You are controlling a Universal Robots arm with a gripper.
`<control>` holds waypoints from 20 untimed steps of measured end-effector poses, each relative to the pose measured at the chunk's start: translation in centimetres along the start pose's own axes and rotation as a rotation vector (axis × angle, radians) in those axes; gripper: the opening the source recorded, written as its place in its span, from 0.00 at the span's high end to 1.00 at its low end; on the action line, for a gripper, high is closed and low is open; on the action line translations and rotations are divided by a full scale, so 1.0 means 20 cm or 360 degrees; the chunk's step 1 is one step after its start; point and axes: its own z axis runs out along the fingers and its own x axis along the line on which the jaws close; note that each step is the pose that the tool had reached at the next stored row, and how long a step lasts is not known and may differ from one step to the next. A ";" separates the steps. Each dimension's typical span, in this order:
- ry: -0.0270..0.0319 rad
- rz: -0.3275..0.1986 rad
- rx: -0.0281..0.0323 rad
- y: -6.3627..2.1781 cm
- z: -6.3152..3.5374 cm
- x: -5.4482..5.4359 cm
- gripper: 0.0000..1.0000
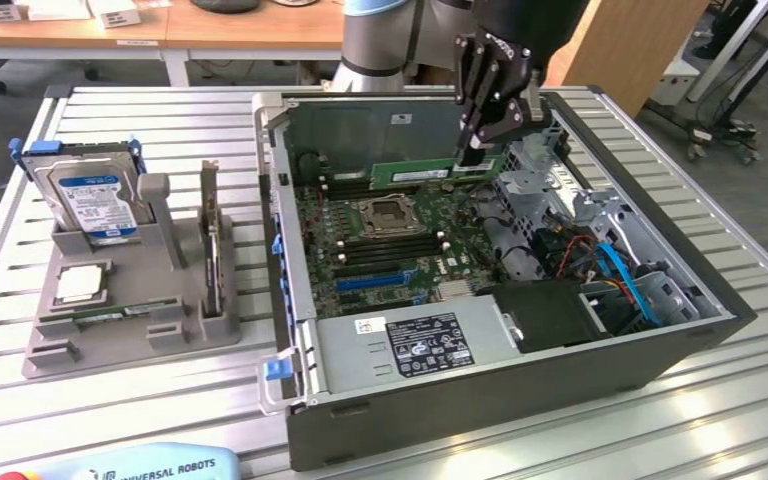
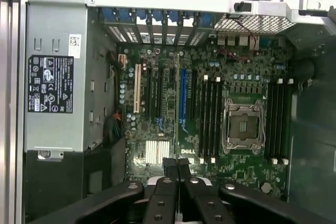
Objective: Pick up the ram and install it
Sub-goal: 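Pick up the ram and move it above insertion slot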
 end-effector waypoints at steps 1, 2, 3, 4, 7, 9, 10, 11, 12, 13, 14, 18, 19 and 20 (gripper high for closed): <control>-0.00001 0.0000 0.00000 0.000 0.000 0.00 0.89; -0.00001 0.0000 -0.00001 0.000 0.000 0.00 0.89; -0.00002 0.0000 -0.00001 0.000 0.000 0.00 0.89; -0.00002 0.0000 -0.00001 0.000 0.000 0.00 0.89; -0.00002 0.0000 -0.00001 0.000 0.000 -0.01 0.89; 0.00000 0.0000 0.00000 -0.001 0.001 -0.02 0.89; 0.00001 0.0000 0.00000 -0.001 0.001 -0.03 0.89; 0.00001 0.0000 0.00000 -0.001 0.001 -0.05 0.89; 0.00000 0.0000 0.00000 -0.001 0.001 -0.06 0.89; -0.00001 0.0000 0.00000 -0.002 0.002 -0.07 0.89; -0.00001 0.0000 0.00000 -0.002 0.002 -0.08 0.89; -0.00001 0.0000 0.00000 -0.003 0.004 -0.14 0.89; 0.00000 0.0000 0.00000 -0.004 0.005 -0.16 0.89; 0.00005 0.0000 -0.00001 -0.004 0.005 -0.17 0.89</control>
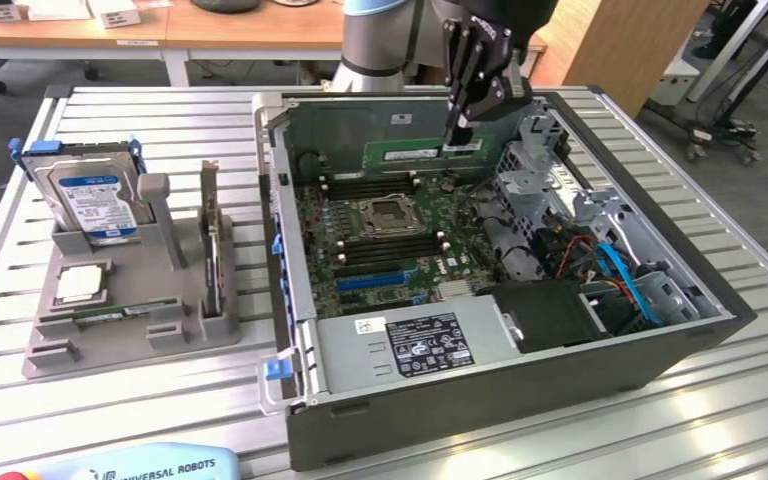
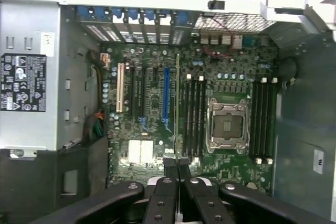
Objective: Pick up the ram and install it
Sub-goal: 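Pick up the ram and move it above insertion slot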
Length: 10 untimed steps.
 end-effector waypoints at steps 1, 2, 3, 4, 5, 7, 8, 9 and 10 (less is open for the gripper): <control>0.00003 0.0000 -0.00001 -0.001 0.000 -0.02 0.89; 0.00001 0.0000 0.00002 -0.001 0.001 -0.03 0.89; 0.00003 0.0000 0.00001 -0.002 0.002 -0.04 0.89; 0.00007 0.0000 0.00000 -0.002 0.002 -0.06 0.89; 0.00008 0.0000 0.00000 -0.002 0.002 -0.07 0.89; 0.00008 0.0000 0.00001 -0.003 0.004 -0.10 0.89; 0.00007 0.0000 0.00002 -0.004 0.004 -0.11 0.89; 0.00008 0.0000 0.00001 -0.004 0.004 -0.12 0.89; 0.00010 0.0000 0.00000 -0.005 0.004 -0.13 0.89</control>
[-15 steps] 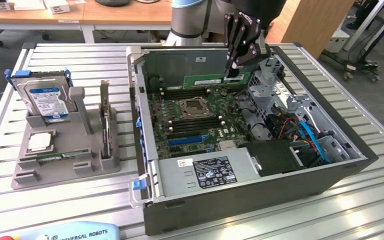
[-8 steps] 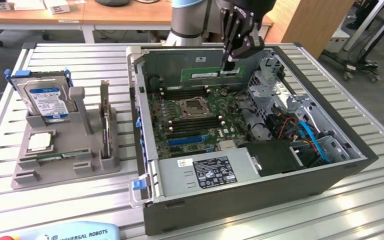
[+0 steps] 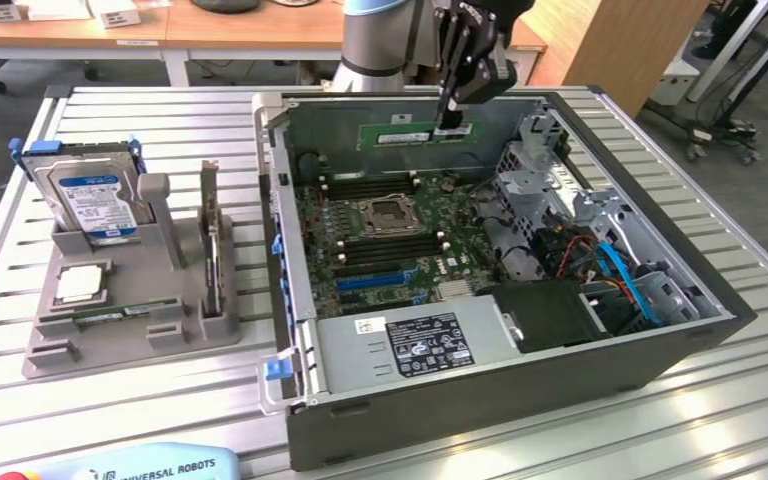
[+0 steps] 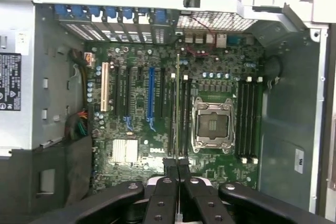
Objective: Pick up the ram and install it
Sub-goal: 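Pick up the ram and move it above insertion slot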
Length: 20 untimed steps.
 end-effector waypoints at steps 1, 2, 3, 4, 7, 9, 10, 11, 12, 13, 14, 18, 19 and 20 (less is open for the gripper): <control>-0.00001 0.0000 0.00001 0.000 0.000 -0.01 0.89; -0.00001 0.0000 0.00001 -0.001 0.001 -0.02 0.89; -0.00002 0.0000 0.00002 -0.001 0.001 -0.02 0.89; -0.00002 0.0000 0.00002 -0.001 0.001 -0.03 0.89; 0.00000 0.0000 0.00000 -0.002 0.001 -0.04 0.89; -0.00002 0.0000 0.00001 -0.002 0.001 -0.04 0.89; -0.00002 0.0000 0.00001 -0.002 0.001 -0.04 0.89; -0.00002 0.0000 0.00001 -0.002 0.001 -0.04 0.89; -0.00003 0.0000 0.00002 -0.002 0.002 -0.04 0.89; -0.00003 0.0000 0.00002 -0.002 0.005 -0.04 0.89; -0.00002 0.0000 0.00001 -0.002 0.009 -0.04 0.89; -0.00002 0.0000 0.00001 -0.003 0.035 -0.04 0.89; -0.00001 0.0000 0.00001 -0.003 0.043 -0.04 0.89; -0.00001 0.0000 0.00000 -0.004 0.052 -0.04 0.89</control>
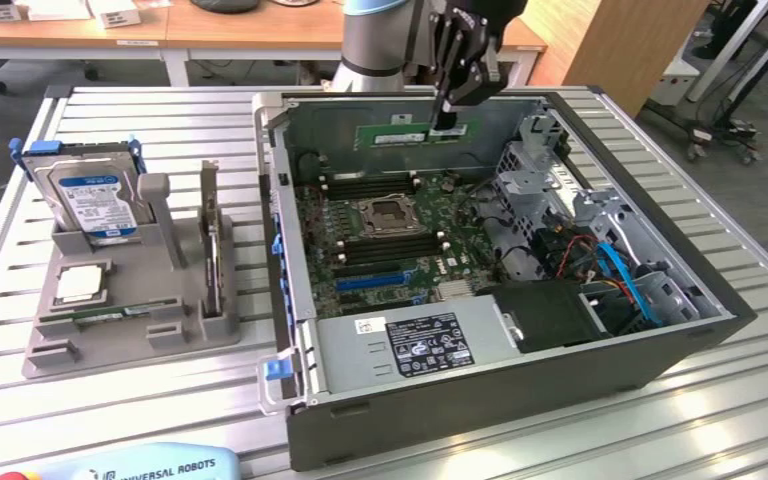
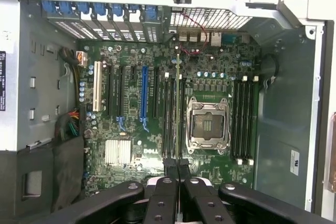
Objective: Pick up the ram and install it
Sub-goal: 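Pick up the ram and move it above insertion slot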
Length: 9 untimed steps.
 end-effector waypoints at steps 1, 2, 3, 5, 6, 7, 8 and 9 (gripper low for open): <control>-0.00001 0.0000 0.00001 0.000 0.009 0.00 0.89; -0.00002 0.0000 0.00001 -0.001 0.019 0.00 0.89; -0.00001 0.0000 0.00001 -0.001 0.027 0.00 0.89; 0.00000 0.0000 0.00001 -0.002 0.045 0.00 0.89; 0.00000 0.0000 0.00002 -0.002 0.054 0.00 0.89; 0.00000 0.0000 0.00002 -0.002 0.062 0.00 0.89; 0.00001 0.0001 0.00002 -0.003 0.070 0.00 0.89; 0.00000 0.0001 0.00002 -0.003 0.077 0.00 0.89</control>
